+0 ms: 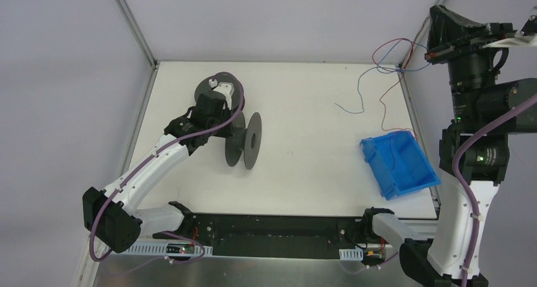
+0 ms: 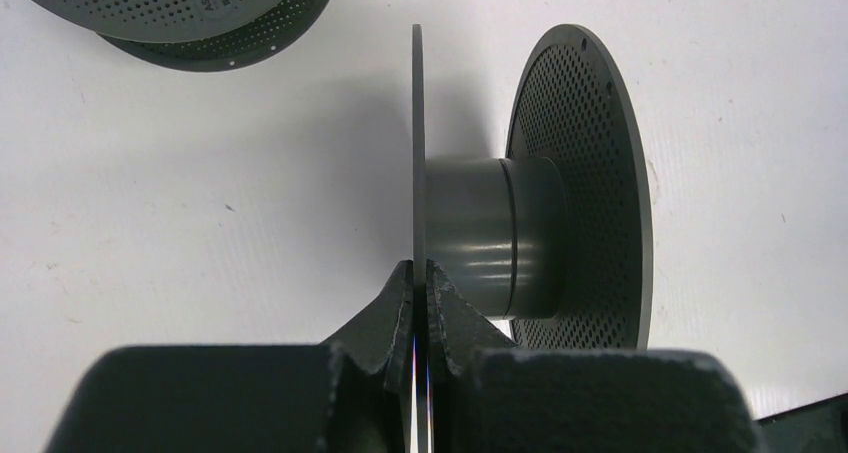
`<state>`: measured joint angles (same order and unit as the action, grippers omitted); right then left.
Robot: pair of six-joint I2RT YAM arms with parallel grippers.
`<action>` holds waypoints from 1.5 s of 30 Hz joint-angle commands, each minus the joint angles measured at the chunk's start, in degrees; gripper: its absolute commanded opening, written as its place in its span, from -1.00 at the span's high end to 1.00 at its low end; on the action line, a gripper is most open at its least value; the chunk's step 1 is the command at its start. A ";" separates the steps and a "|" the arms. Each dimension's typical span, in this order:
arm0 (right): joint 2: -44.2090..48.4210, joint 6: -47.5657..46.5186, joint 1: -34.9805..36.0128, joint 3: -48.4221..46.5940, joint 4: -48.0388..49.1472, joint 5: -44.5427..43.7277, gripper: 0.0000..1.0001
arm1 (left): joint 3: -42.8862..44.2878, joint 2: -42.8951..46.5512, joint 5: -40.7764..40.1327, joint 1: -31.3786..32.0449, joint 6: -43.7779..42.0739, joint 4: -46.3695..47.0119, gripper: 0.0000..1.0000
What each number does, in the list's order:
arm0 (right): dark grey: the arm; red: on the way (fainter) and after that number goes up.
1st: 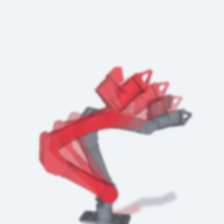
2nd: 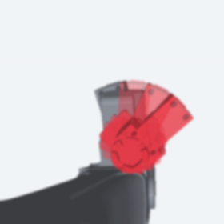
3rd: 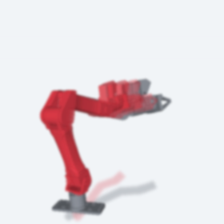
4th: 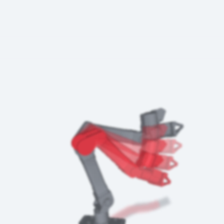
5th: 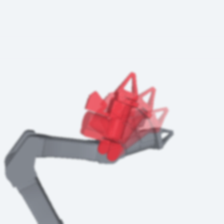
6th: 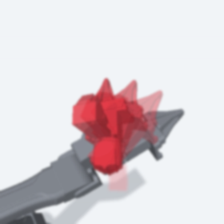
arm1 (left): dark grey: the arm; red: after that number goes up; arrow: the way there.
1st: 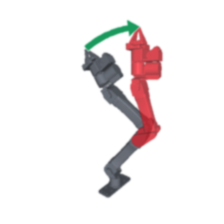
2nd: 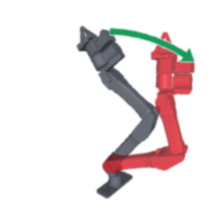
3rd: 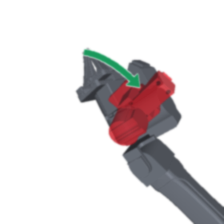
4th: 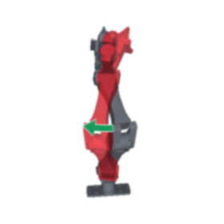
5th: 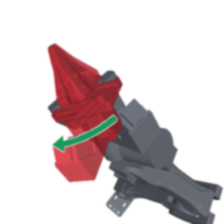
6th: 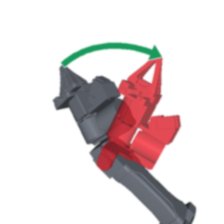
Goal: Wrap the cables
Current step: Pick up the cable from the storage box, then place the cable reel at the center of the board.
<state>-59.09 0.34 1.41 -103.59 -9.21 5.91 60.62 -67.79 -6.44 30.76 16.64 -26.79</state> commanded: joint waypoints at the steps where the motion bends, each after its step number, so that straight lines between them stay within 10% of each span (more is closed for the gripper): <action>1: -5.49 9.26 0.34 -1.09 9.57 12.19 1.00 | 1.52 4.04 0.64 0.35 1.26 1.48 1.00; 18: 1.61 22.48 9.03 29.12 -10.22 18.62 1.00 | 0.35 6.83 -0.15 0.36 1.72 0.51 0.73; 34: 1.21 23.18 8.98 28.46 -10.80 18.18 1.00 | 5.78 7.09 5.84 0.34 0.19 -0.37 0.36; 45: 1.56 28.50 8.96 25.54 -11.44 19.82 1.00 | 7.86 3.42 27.40 2.93 -21.97 12.72 0.12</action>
<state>-58.54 26.33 10.07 -74.35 -22.33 23.53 65.21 -62.19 8.69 31.22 4.71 -20.84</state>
